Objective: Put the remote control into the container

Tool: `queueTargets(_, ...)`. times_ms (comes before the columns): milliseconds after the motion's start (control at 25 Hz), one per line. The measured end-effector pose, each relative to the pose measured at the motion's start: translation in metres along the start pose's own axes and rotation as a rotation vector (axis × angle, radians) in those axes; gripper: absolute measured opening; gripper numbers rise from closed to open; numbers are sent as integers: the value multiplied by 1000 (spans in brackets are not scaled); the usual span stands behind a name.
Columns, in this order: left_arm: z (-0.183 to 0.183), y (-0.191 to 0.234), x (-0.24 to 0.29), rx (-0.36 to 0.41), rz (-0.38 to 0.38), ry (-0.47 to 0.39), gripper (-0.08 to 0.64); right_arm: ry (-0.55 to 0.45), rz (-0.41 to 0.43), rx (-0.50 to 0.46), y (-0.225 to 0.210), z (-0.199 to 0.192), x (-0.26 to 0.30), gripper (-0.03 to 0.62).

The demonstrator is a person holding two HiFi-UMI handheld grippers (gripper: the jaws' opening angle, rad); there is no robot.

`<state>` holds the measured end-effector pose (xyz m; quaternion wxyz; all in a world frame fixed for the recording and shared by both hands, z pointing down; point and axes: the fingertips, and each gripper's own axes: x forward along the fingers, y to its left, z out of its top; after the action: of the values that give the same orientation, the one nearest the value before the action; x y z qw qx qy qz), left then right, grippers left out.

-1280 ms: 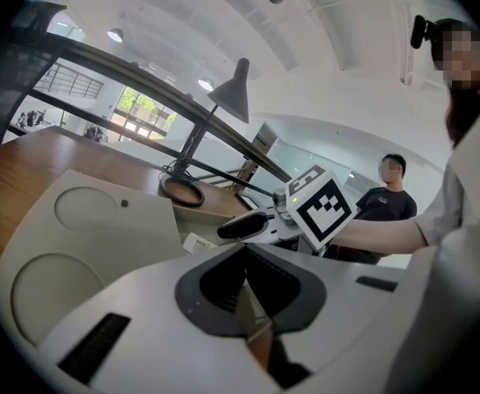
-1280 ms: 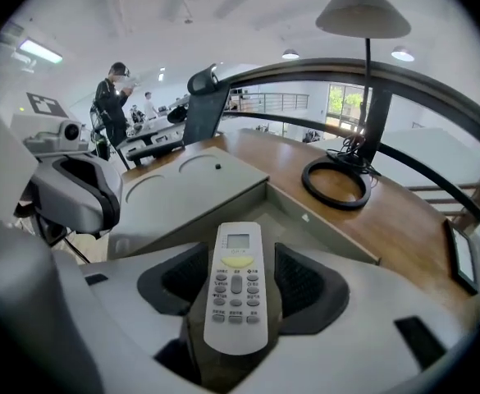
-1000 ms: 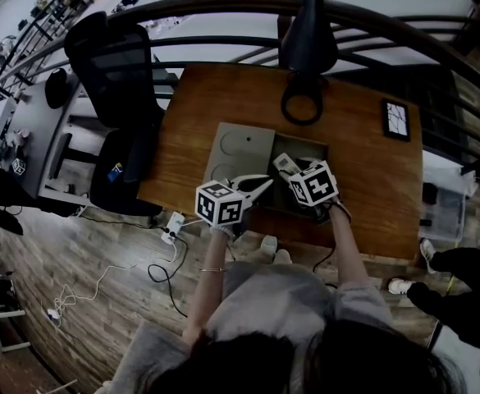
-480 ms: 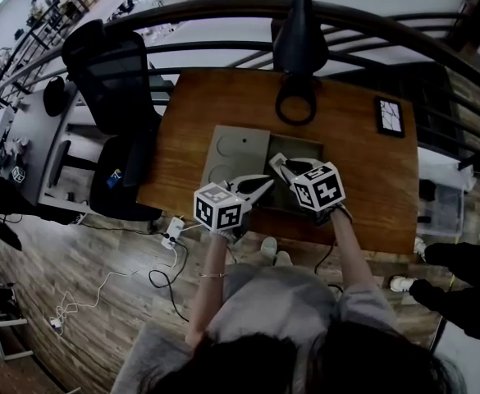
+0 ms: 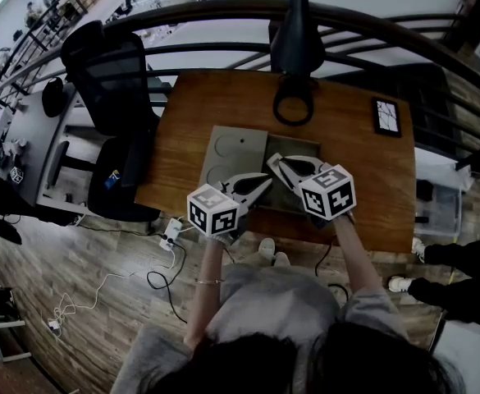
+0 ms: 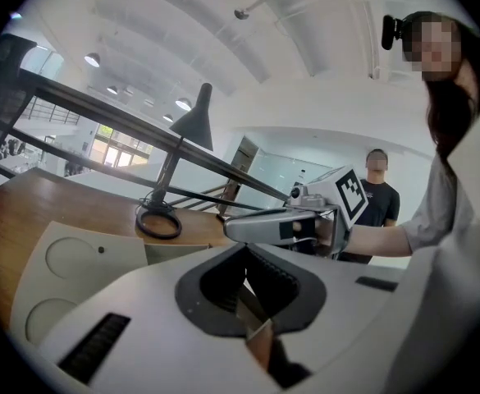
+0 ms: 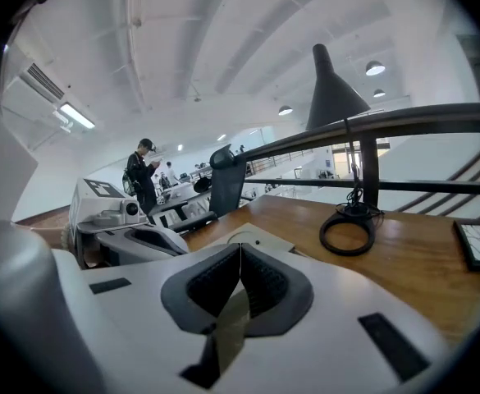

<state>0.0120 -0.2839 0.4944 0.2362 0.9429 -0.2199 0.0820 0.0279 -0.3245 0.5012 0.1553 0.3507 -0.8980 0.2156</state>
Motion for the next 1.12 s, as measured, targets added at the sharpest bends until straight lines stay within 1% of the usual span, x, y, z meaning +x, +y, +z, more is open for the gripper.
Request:
queueTargets(160, 9, -6, -5, 25, -1, -20, 3, -10, 36, -29, 11, 4, -5, 29)
queueTargets(400, 17, -18, -11, 52, -30, -43, 3, -20, 98, -76, 24, 6, -14, 28)
queueTargets(560, 22, -21, -12, 69, -33, -54, 3, -49, 129, -81, 29, 12, -22, 28)
queueTargets(760, 29, -26, -14, 85, -37, -69, 3, -73, 141, -89, 30, 18, -29, 28)
queueTargets(1120, 25, -27, -22, 79, -32, -70, 3, -74, 158, -96, 38, 15, -29, 28)
